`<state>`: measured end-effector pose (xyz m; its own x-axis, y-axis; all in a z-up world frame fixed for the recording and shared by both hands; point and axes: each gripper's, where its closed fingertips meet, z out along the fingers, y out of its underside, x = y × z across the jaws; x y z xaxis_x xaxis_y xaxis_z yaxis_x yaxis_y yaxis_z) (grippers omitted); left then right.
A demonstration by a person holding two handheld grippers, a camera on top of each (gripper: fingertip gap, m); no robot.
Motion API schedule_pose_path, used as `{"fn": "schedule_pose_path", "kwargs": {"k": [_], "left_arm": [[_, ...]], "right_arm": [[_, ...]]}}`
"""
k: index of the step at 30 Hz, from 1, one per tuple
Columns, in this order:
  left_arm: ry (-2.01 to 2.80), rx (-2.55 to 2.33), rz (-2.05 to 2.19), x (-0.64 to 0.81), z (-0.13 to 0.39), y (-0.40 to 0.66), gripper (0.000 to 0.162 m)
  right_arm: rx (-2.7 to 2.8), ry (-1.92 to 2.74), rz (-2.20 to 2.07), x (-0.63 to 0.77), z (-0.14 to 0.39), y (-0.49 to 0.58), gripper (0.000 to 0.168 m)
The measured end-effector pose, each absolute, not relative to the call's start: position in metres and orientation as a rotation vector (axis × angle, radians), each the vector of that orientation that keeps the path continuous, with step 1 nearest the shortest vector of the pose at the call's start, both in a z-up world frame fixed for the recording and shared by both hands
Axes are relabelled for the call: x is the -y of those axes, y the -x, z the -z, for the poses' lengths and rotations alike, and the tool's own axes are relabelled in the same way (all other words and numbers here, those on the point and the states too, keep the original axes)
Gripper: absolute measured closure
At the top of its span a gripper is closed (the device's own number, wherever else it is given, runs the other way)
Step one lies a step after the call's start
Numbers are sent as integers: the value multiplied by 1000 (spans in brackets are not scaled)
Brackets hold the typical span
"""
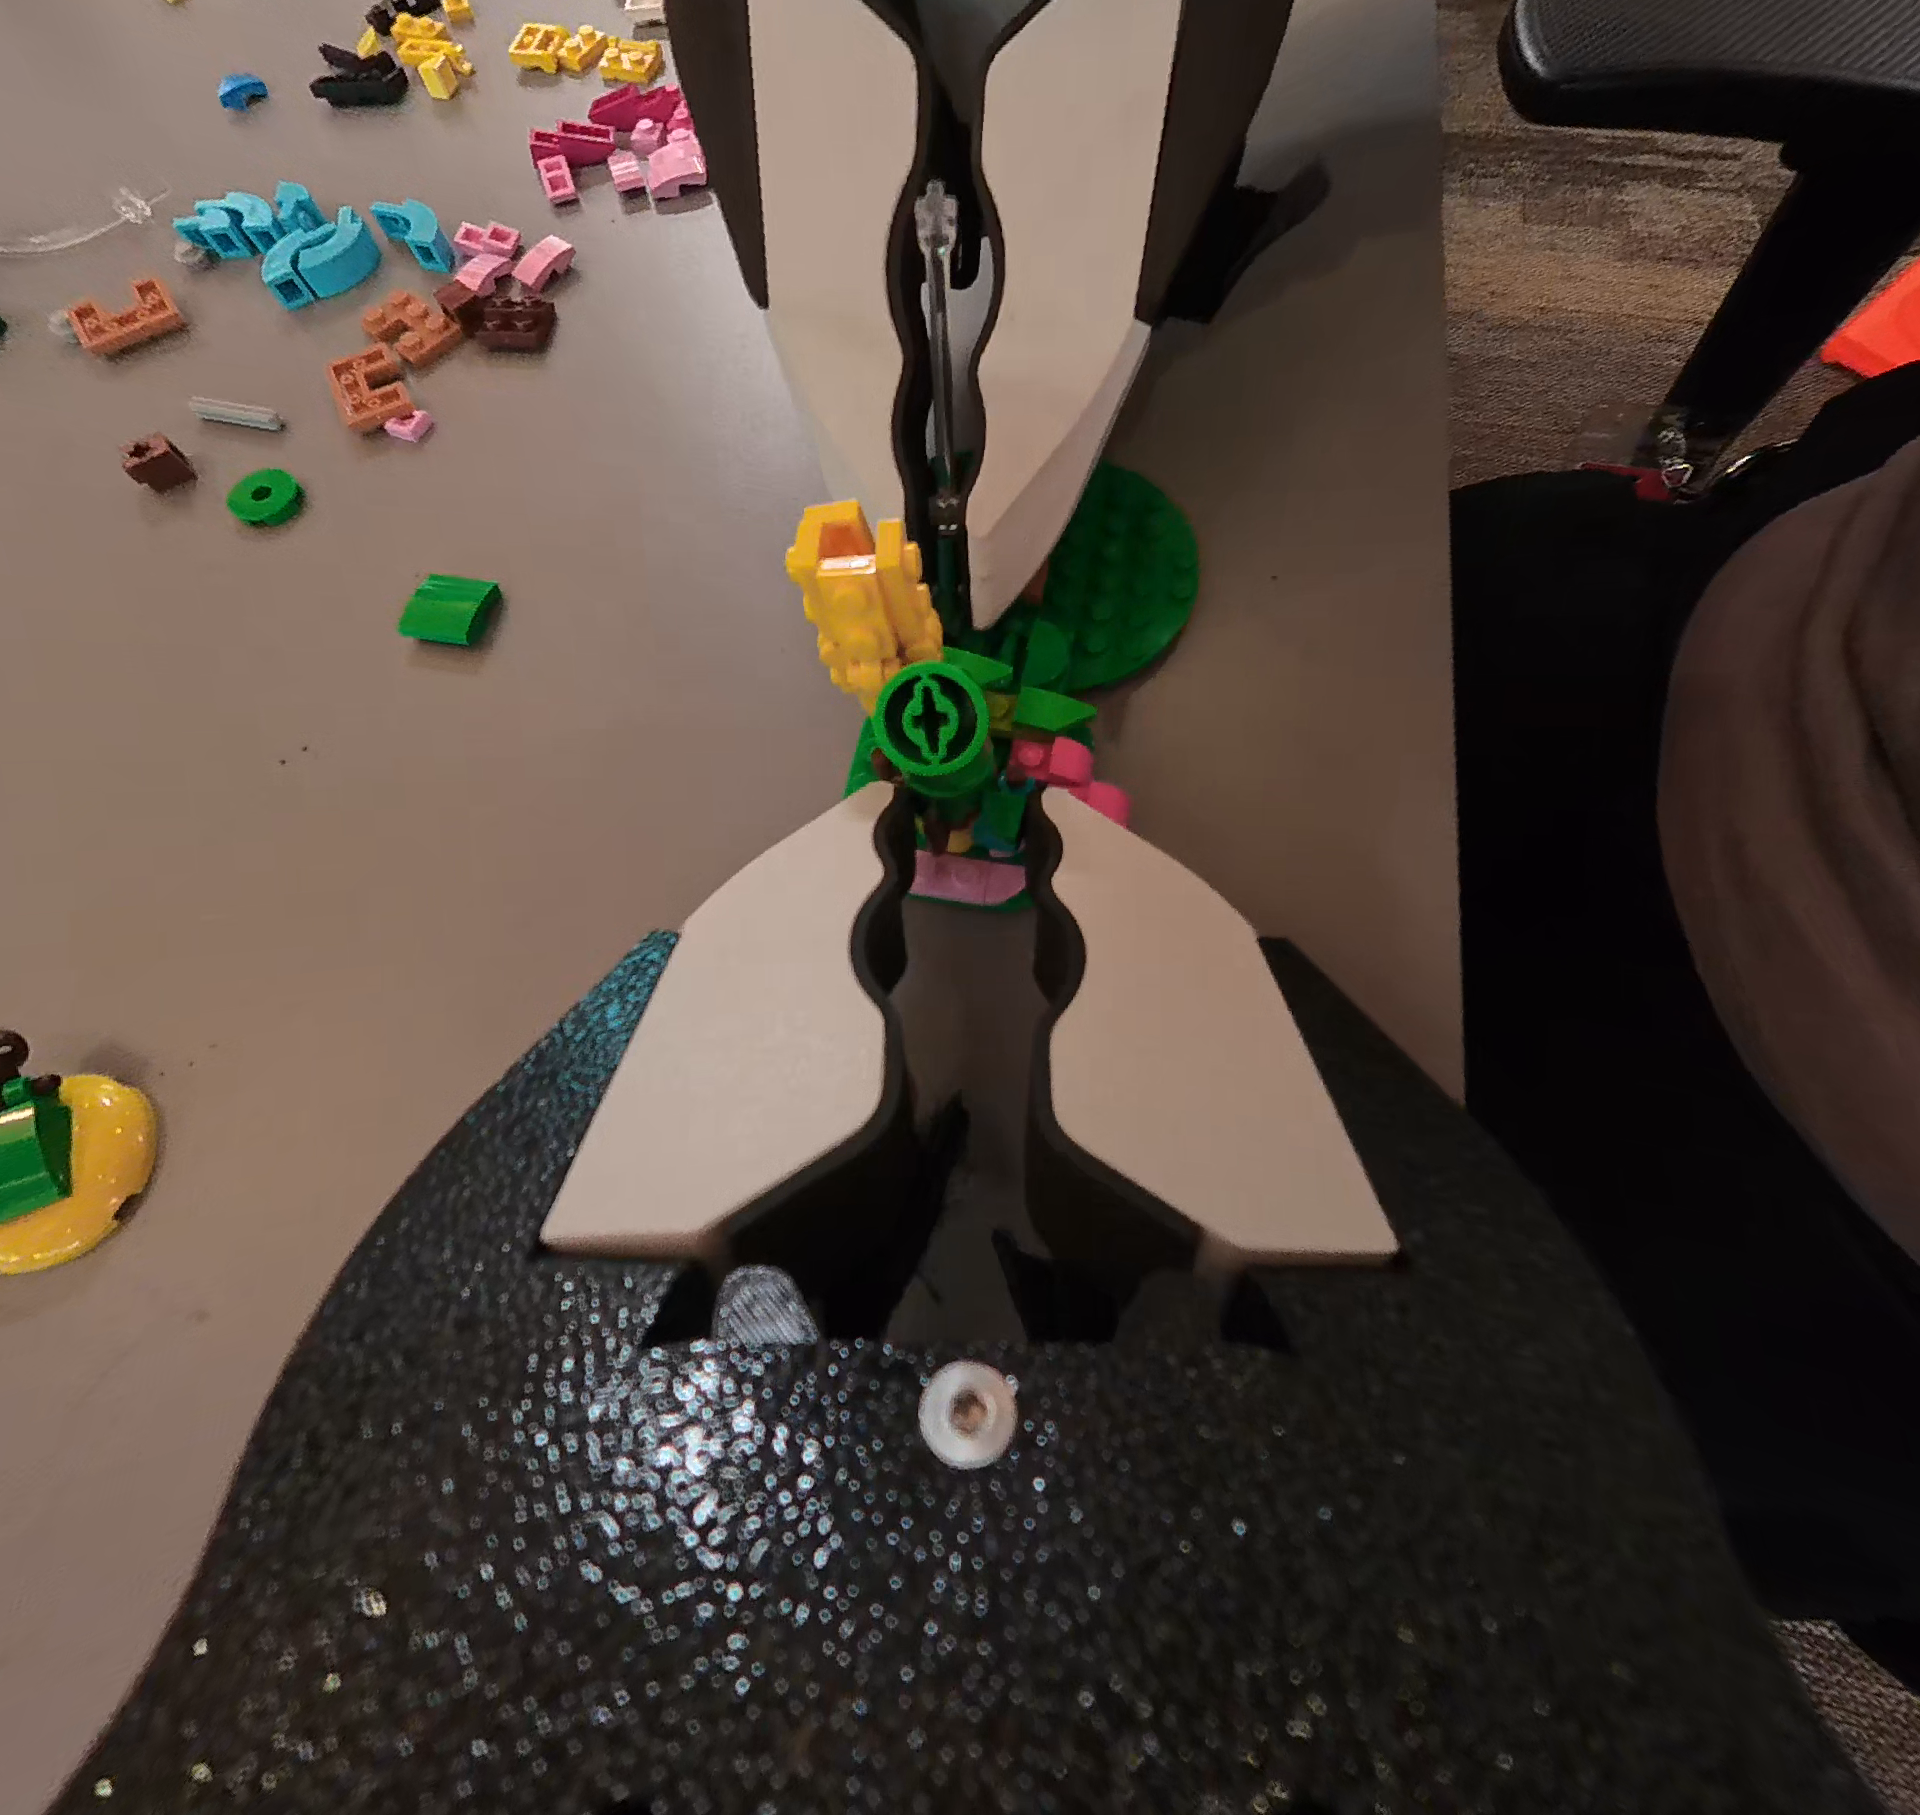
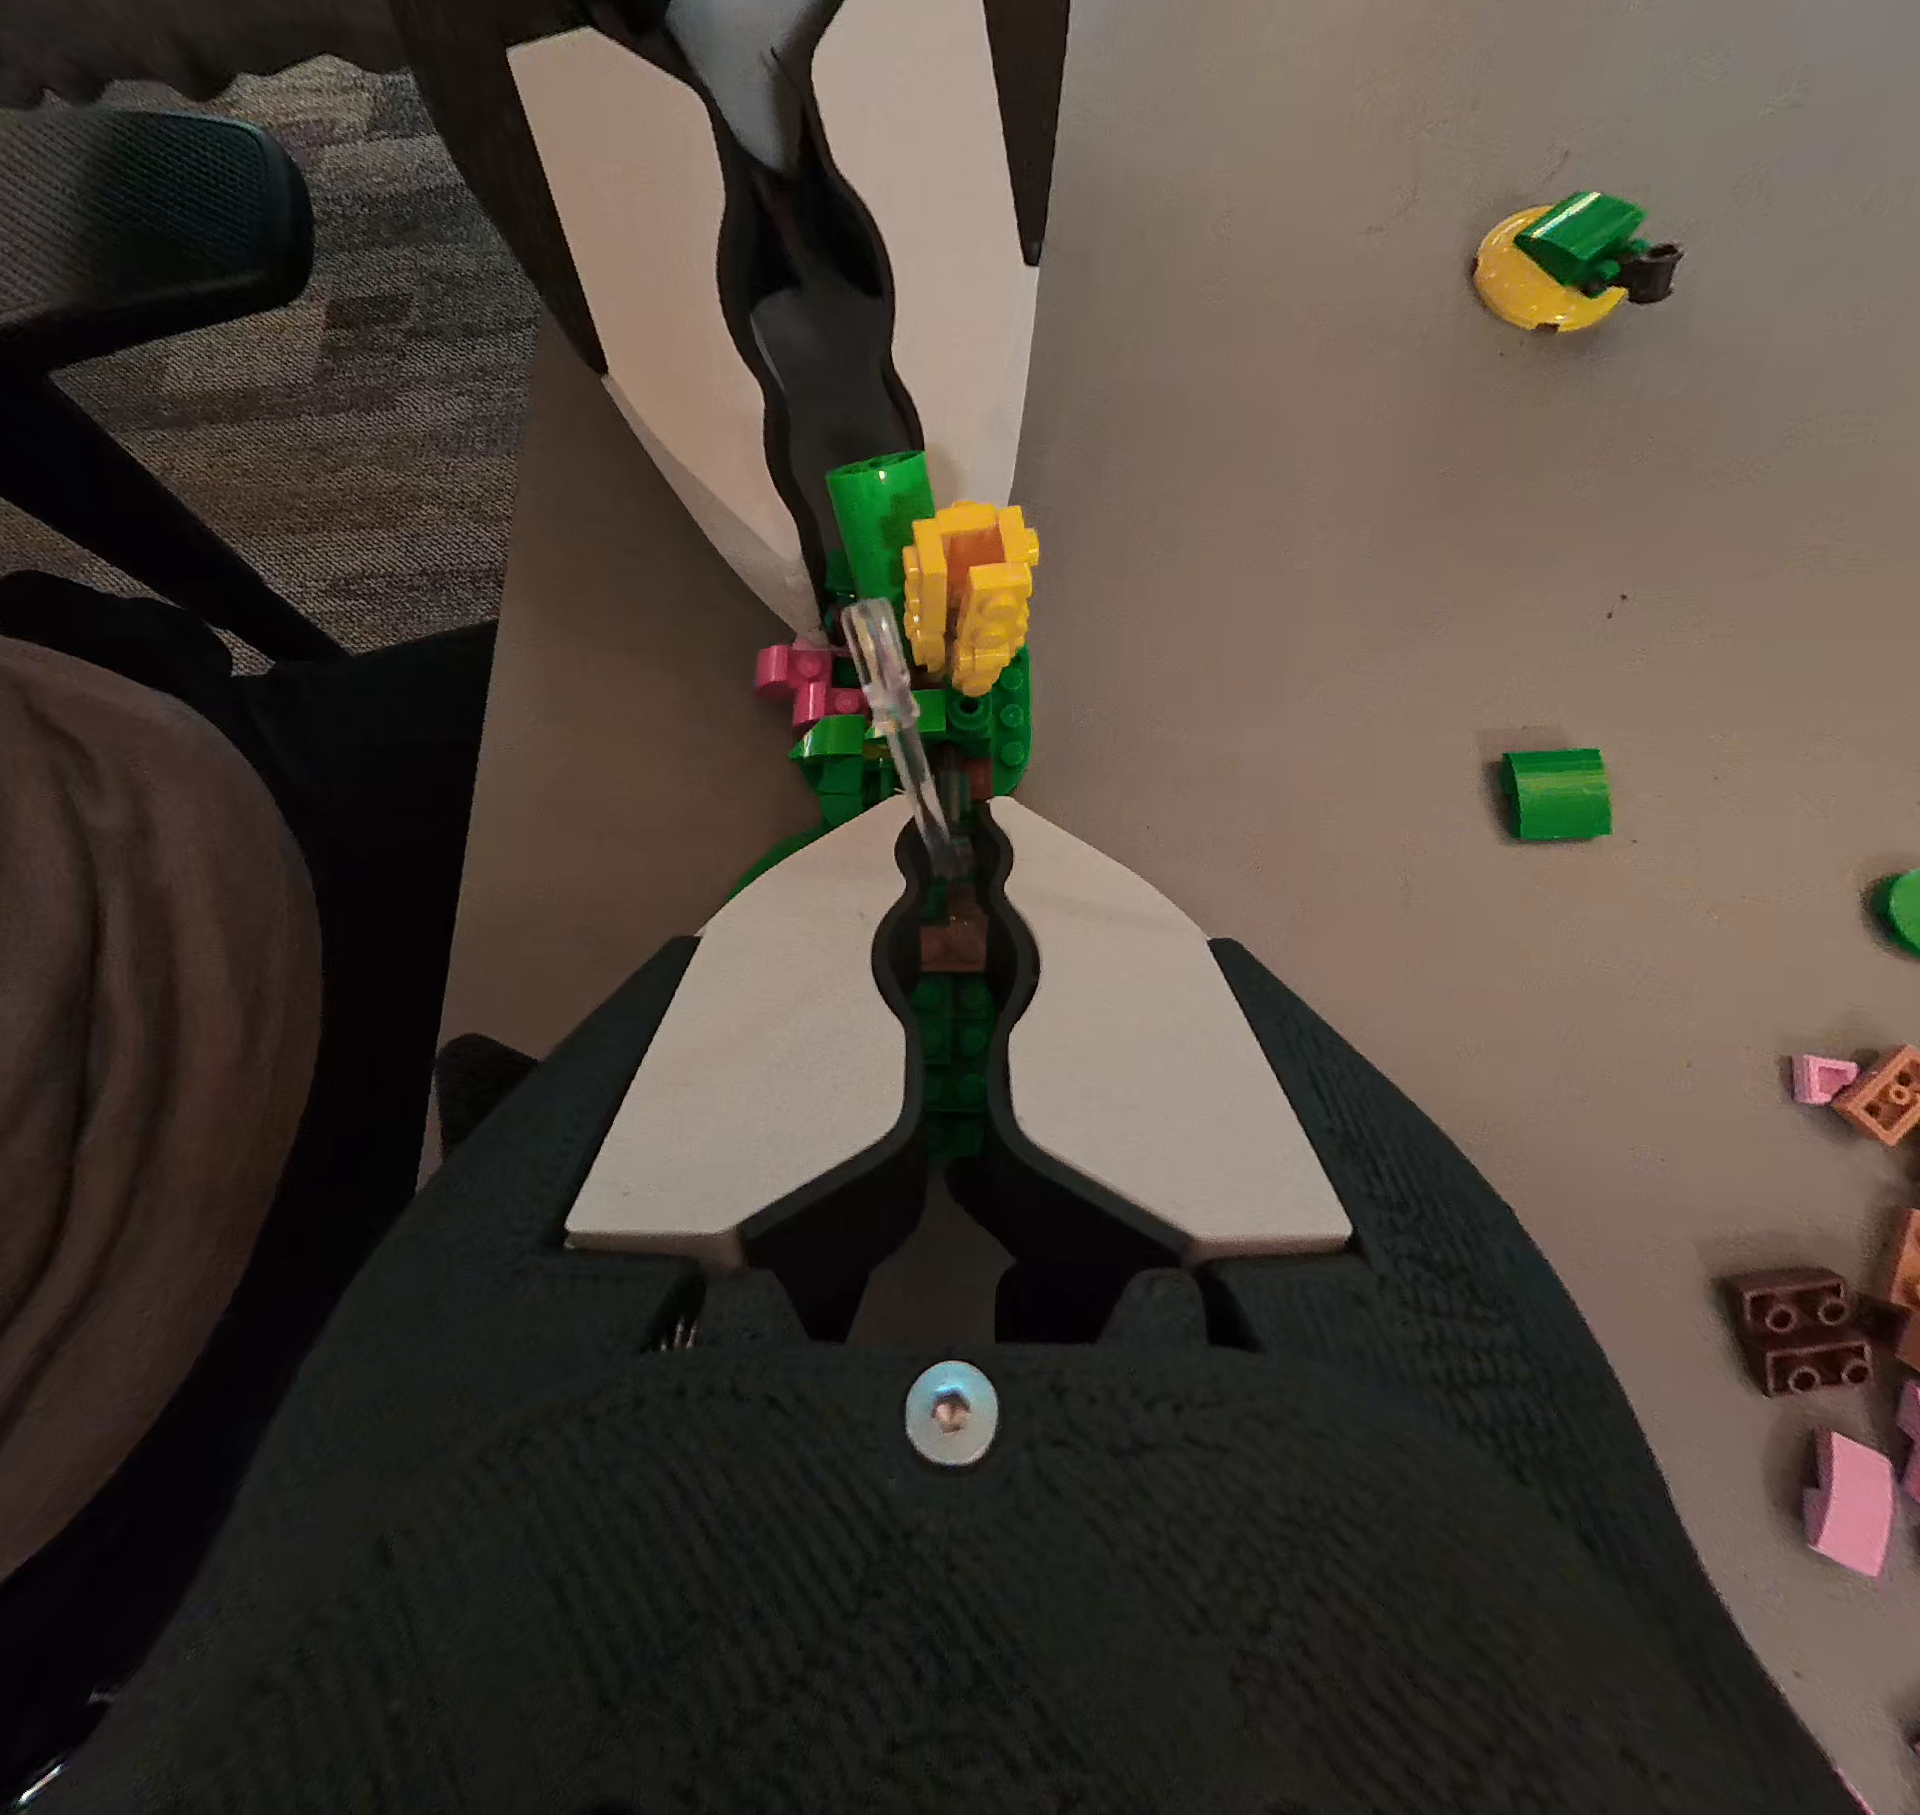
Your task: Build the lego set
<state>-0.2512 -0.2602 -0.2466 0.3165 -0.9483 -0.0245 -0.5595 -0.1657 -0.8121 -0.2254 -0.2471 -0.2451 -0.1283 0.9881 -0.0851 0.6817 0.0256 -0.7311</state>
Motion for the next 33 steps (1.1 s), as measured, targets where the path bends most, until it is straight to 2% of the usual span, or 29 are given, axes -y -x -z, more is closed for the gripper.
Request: {"fn": "schedule_pose_path", "kwargs": {"k": [10,13,15,17,21,26,30,33], "left_arm": [[1851,-1329,656,261,248,252,141],[1874,-1322,691,265,249,252,102],[1882,-1321,712,269,249,252,89],[1891,-1314,679,269,250,254,86],[1792,-1327,515,263,246,255,93],[1354,-1343,-67,252,214,267,106],[933,-1477,-482,267,206,261,134],[853,-1513,-548,271,213,255,141]], "right_arm": [[1874,1648,-862,247,246,225,163],[1850,1649,-927,248,246,226,162],[1822,1649,-978,247,245,227,162],[1785,1668,-1039,246,243,228,163],[1688,1709,-1240,248,234,231,162],[1591,1758,-1386,241,228,231,162],[1583,1763,-1439,242,226,233,163],[1587,1767,-1452,241,226,233,163]]}}
